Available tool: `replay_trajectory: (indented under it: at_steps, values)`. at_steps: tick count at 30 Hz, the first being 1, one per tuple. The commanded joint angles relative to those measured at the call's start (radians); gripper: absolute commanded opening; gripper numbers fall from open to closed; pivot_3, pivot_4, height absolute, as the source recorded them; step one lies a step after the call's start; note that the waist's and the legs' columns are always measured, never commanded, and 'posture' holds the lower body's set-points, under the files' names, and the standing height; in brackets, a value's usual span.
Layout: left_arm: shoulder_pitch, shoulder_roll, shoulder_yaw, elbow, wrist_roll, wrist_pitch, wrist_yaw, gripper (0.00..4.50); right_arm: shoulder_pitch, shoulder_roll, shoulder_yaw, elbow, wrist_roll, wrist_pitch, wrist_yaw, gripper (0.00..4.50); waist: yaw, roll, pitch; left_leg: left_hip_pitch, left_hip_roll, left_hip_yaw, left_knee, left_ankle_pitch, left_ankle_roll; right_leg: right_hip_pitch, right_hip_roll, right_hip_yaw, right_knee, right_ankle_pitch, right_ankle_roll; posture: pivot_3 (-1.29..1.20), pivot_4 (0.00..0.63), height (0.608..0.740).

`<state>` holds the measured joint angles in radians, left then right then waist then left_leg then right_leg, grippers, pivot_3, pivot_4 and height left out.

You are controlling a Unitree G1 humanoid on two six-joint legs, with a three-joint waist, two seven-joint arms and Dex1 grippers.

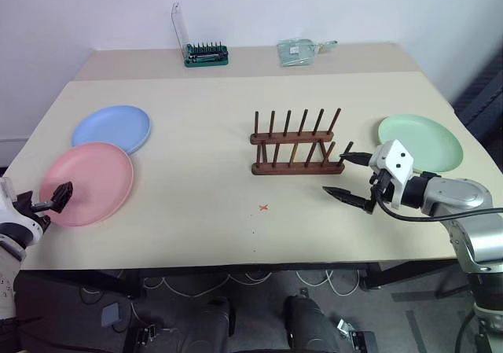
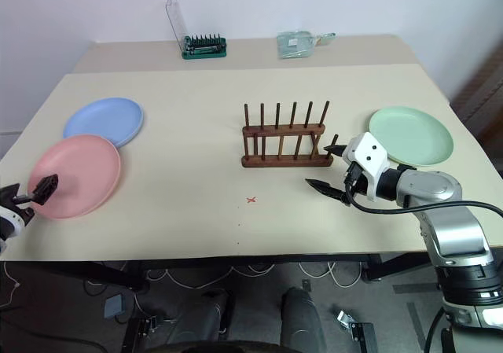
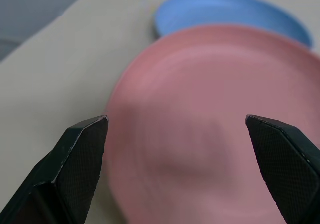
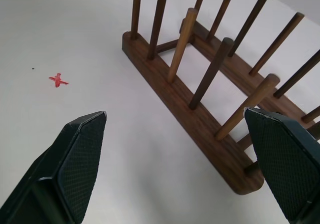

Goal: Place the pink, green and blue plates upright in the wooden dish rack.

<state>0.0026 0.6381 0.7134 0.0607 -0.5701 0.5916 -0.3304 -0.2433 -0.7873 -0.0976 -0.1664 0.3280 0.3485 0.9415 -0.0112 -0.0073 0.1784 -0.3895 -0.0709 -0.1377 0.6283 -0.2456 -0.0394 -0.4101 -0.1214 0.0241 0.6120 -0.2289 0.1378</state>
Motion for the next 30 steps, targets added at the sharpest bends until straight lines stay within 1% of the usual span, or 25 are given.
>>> replay_trajectory:
  at_steps: [1, 4, 9, 10, 12, 18, 19, 20, 22, 24, 27, 30]
  values:
    - [-0.012, -0.001, 0.05, 0.017, -0.016, 0.019, 0.034, 4.5, 0.003, 0.001, -0.017, -0.006, 0.002, -0.033, 0.003, 4.49, -0.001, 0.0, 0.0, 0.0, 0.0, 0.0, 0.0, 0.0, 0.0, 0.0, 0.0, 0.0, 0.0, 0.0, 0.001, 0.0, 0.15, 0.74]
    - [-0.06, -0.009, 0.089, 0.108, -0.032, 0.016, 0.082, 4.5, 0.031, -0.002, -0.029, 0.005, 0.001, -0.058, 0.003, 4.49, 0.0, 0.0, 0.0, 0.0, 0.0, 0.0, 0.0, 0.0, 0.0, 0.0, 0.0, 0.0, 0.001, 0.001, 0.002, 0.0, 0.15, 0.74]
    - [-0.088, -0.012, 0.077, 0.152, -0.042, 0.025, 0.08, 4.5, 0.057, -0.003, -0.036, 0.012, -0.001, -0.085, -0.003, 4.49, 0.0, -0.001, -0.001, 0.0, 0.0, 0.0, 0.0, 0.0, 0.0, 0.0, 0.0, 0.0, 0.0, 0.001, 0.002, 0.0, 0.15, 0.74]
    - [-0.091, -0.013, 0.068, 0.156, -0.042, 0.028, 0.078, 4.26, 0.059, -0.003, -0.036, 0.013, -0.001, -0.087, -0.005, 4.5, 0.0, -0.001, -0.001, 0.0, 0.0, 0.0, 0.0, 0.0, 0.0, 0.0, 0.0, 0.0, 0.0, 0.001, 0.002, 0.0, 0.15, 0.74]
    - [-0.096, -0.02, 0.057, 0.148, -0.043, 0.031, 0.075, 3.68, 0.062, -0.002, -0.035, 0.011, -0.002, -0.092, -0.009, 4.5, 0.0, -0.001, -0.001, 0.0, 0.0, 0.0, 0.0, 0.0, 0.0, 0.0, 0.0, 0.0, 0.0, 0.001, 0.002, 0.0, 0.15, 0.74]
    - [-0.105, -0.043, 0.042, 0.121, -0.046, 0.03, 0.069, 0.69, 0.061, 0.0, -0.03, 0.004, -0.001, -0.089, -0.017, 4.5, 0.0, -0.001, -0.001, 0.0, 0.0, 0.0, 0.0, 0.0, -0.001, 0.0, 0.0, 0.0, 0.0, 0.001, 0.002, 0.0, 0.15, 0.74]
    - [-0.104, -0.047, 0.04, 0.114, -0.046, 0.027, 0.066, 0.09, 0.061, 0.0, -0.03, 0.003, -0.002, -0.089, -0.018, 4.5, 0.0, -0.001, -0.001, 0.0, 0.0, 0.0, 0.0, 0.0, -0.001, 0.0, 0.0, 0.0, 0.0, 0.001, 0.002, 0.0, 0.15, 0.74]
    - [-0.103, -0.052, 0.041, 0.105, -0.051, 0.023, 0.061, 0.02, 0.061, 0.0, -0.03, 0.001, -0.001, -0.088, -0.019, 4.5, 0.0, -0.001, -0.001, 0.0, 0.0, 0.0, 0.001, 0.0, -0.001, 0.0, 0.0, 0.0, 0.0, 0.001, 0.002, 0.0, 0.15, 0.74]
    - [-0.104, -0.062, 0.05, 0.083, -0.069, 0.006, 0.046, 0.02, 0.059, -0.002, -0.031, -0.002, 0.001, -0.085, -0.019, 4.5, 0.0, -0.001, -0.001, 0.0, 0.0, 0.0, 0.001, 0.0, -0.001, 0.0, 0.0, 0.0, 0.0, 0.001, 0.002, 0.0, 0.15, 0.74]
    - [-0.12, -0.087, 0.093, 0.017, -0.142, -0.03, 0.005, 0.02, 0.056, -0.009, -0.037, -0.013, 0.008, -0.075, -0.016, 4.5, 0.001, -0.001, -0.001, 0.0, 0.0, 0.0, 0.001, 0.0, -0.001, 0.0, 0.0, 0.0, 0.0, 0.001, 0.002, 0.0, 0.15, 0.74]
    - [-0.138, -0.102, 0.13, -0.047, -0.216, -0.043, -0.012, 0.02, 0.049, -0.026, -0.048, -0.038, 0.021, -0.061, -0.005, 4.5, 0.002, -0.003, 0.0, 0.0, 0.0, 0.0, 0.001, 0.0, -0.001, 0.0, 0.0, 0.0, 0.0, 0.001, 0.001, 0.0, 0.15, 0.74]
    - [-0.169, -0.097, 0.132, -0.114, -0.269, -0.044, -0.007, 0.02, 0.019, -0.058, -0.054, -0.093, 0.034, -0.046, 0.007, 4.5, 0.0, -0.003, 0.0, 0.0, 0.0, 0.0, 0.001, 0.0, -0.001, 0.0, 0.0, 0.0, 0.0, 0.001, 0.001, 0.0, 0.15, 0.74]
